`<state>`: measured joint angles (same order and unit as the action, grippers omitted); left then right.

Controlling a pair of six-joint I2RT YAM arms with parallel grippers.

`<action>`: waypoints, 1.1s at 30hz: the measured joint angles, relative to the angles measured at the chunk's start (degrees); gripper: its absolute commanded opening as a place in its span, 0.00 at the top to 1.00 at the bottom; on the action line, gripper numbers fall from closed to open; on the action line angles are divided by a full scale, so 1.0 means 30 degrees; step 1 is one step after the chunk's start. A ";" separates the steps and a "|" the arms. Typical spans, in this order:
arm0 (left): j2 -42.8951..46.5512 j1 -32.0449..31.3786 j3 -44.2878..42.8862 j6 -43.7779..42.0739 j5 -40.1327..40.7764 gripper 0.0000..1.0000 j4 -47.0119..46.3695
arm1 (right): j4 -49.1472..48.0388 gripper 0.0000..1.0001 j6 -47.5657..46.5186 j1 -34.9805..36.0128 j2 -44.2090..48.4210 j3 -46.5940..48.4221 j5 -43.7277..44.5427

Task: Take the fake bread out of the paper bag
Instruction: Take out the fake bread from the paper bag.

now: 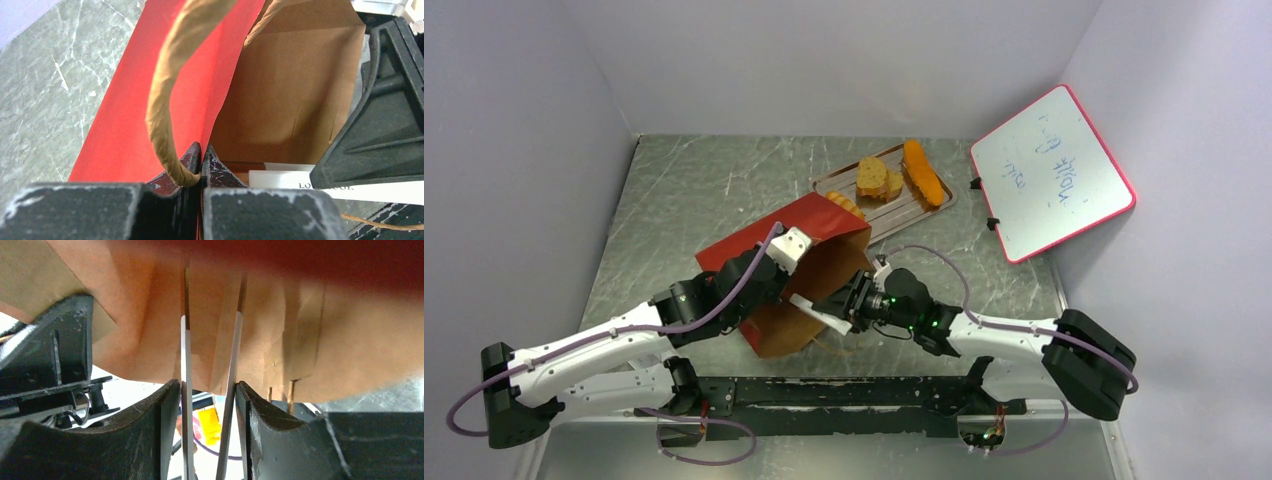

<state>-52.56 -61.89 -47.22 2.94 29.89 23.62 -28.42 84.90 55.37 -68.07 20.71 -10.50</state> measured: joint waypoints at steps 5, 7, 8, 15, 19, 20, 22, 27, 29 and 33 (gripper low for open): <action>0.0022 -0.0153 0.0197 0.0036 -0.0124 0.93 -0.0007 | -0.0240 0.51 -0.0022 -0.0007 -0.0750 0.0459 0.0182; 0.0022 -0.0197 0.0197 0.0036 -0.0153 0.93 -0.0007 | -0.0386 0.51 -0.0015 -0.0007 -0.1209 0.0568 0.0219; 0.0022 -0.0211 0.0197 0.0036 -0.0168 0.93 0.0000 | -0.0466 0.52 -0.0015 -0.0007 -0.1399 0.0597 0.0226; 0.0022 -0.0291 0.0255 0.0036 -0.0160 0.93 0.0073 | -0.1078 0.82 -0.0168 -0.0051 -0.2492 0.0765 0.0211; 0.0058 -0.0321 0.0313 0.0095 0.0073 0.93 0.0066 | -0.1217 0.96 -0.0364 -0.0087 -0.2535 0.1056 0.0219; 0.0080 -0.0321 0.0313 0.0146 0.0240 0.93 0.0066 | -0.1231 0.98 -0.0437 -0.0095 -0.2535 0.1071 0.0233; 0.0087 -0.0328 0.0313 0.0328 0.0685 0.93 0.0073 | -0.1173 1.00 -0.0495 -0.0095 -0.2535 0.1071 0.0233; 0.0087 -0.0423 0.0313 0.1195 0.2339 0.93 0.0138 | -0.0991 1.00 -0.0714 -0.0095 -0.2317 0.1071 0.0299; 0.0080 -0.0444 0.0313 0.1661 0.3388 0.93 0.0226 | -0.0729 1.00 -0.0925 -0.0102 -0.2018 0.1071 0.0335; -0.0503 -0.0437 0.0080 0.2397 0.5829 0.93 0.0612 | 0.0335 1.00 -0.1486 -0.0095 -0.1151 0.1180 0.0517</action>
<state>-54.06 -63.20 -46.98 10.13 47.37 25.45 -27.42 80.44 55.09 -71.53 24.25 -8.95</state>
